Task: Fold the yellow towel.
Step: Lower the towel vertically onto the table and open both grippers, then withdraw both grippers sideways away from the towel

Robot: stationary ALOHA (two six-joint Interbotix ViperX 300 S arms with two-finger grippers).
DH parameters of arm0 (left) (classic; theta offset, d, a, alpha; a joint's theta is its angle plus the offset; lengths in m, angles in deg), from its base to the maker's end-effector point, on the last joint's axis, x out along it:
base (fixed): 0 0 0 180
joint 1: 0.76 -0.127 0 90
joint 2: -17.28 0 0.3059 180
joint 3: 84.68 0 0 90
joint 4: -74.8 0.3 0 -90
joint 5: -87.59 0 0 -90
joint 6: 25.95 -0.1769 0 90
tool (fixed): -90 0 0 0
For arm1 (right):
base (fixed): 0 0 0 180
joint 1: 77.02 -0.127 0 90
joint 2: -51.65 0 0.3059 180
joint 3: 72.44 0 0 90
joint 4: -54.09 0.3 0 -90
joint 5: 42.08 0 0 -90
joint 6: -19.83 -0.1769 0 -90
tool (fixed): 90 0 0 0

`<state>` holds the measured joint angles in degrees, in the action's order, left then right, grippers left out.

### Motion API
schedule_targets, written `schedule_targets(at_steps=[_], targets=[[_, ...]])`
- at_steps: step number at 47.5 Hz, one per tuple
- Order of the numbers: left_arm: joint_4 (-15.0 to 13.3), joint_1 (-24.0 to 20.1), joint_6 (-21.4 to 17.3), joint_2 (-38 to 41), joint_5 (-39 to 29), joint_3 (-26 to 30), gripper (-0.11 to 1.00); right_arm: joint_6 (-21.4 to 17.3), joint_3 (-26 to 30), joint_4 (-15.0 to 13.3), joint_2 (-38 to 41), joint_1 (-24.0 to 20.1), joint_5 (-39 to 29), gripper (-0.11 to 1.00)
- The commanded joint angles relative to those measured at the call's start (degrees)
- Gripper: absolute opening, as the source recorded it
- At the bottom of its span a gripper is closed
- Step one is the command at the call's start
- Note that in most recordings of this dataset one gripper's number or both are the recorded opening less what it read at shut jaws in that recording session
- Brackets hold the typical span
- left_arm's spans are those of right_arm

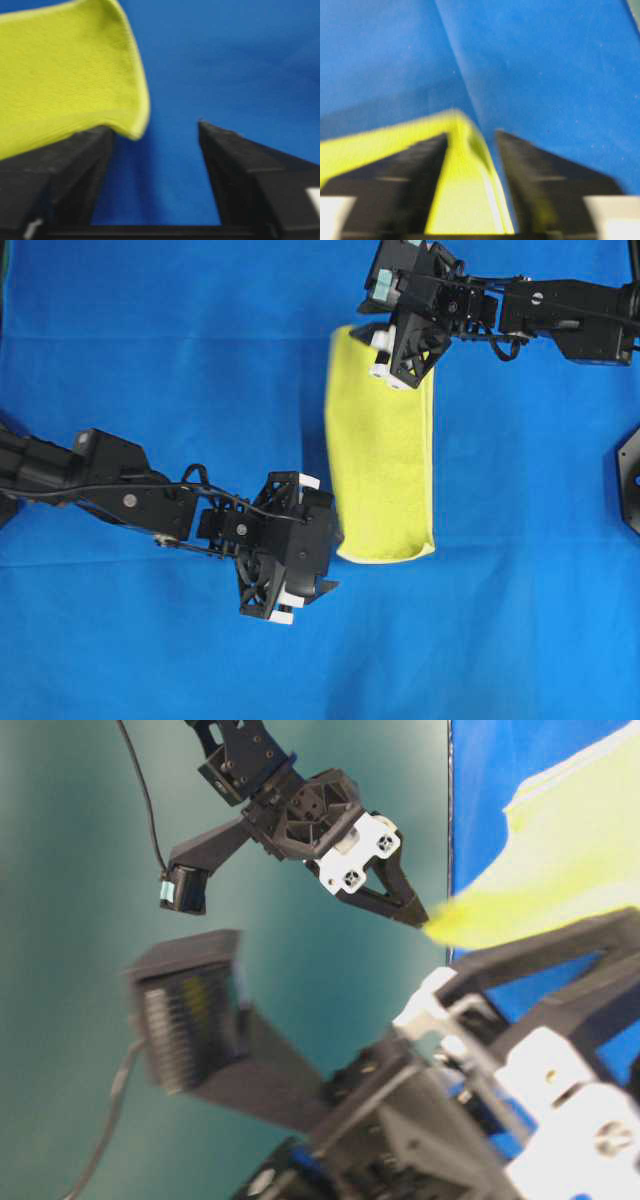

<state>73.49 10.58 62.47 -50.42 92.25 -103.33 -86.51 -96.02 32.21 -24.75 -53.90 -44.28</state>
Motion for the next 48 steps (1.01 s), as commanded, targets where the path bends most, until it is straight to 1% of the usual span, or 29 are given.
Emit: schedule_targets(at_steps=[1, 3, 8, 13, 22, 28, 34, 38, 43, 48], targets=[[-0.18, -0.44, 0.00, -3.43, -0.44, 0.26, 0.69, 0.18, 0.70, -0.35, -1.05, -0.26, 0.35, 0.62], [-0.09, -0.44, 0.00, -3.87, -0.70, 0.09, 0.71, 0.18, 0.53, -0.35, -1.32, -0.26, 0.26, 0.66], [-0.09, -0.44, 0.00, -5.01, -1.76, -0.09, 0.69, 0.18, 0.09, -0.44, -2.37, -0.26, 0.18, 0.60], [-0.18, -0.44, 0.00, -6.86, -4.22, -0.09, 0.69, 0.18, -1.05, -0.44, -4.92, -0.26, 0.09, 0.60], [-0.09, -0.62, -0.18, -11.87, -9.67, -0.53, 0.68, 0.00, -4.22, -0.44, -12.30, -1.14, -0.79, 0.60], [-0.09, -1.41, -0.18, -15.38, -10.28, -1.93, 0.68, -0.44, -7.29, -0.35, -18.63, -2.64, -2.02, 0.60], [-0.09, -2.99, -0.09, -19.07, -9.49, -4.22, 0.68, -0.79, -11.78, 0.44, -25.93, -4.83, -1.85, 0.60], [-0.09, -4.04, -0.09, -22.15, -7.03, -6.33, 0.68, -1.49, -14.85, 1.49, -30.67, -6.42, -1.67, 0.60], [-0.09, -5.71, -0.09, -26.02, -3.34, -9.58, 0.68, -3.43, -18.37, 2.37, -37.00, -9.14, -1.93, 0.60], [-0.09, -8.00, 0.00, -29.79, -0.18, -13.89, 0.68, -5.45, -21.53, 2.37, -42.36, -11.95, -1.93, 0.60]])
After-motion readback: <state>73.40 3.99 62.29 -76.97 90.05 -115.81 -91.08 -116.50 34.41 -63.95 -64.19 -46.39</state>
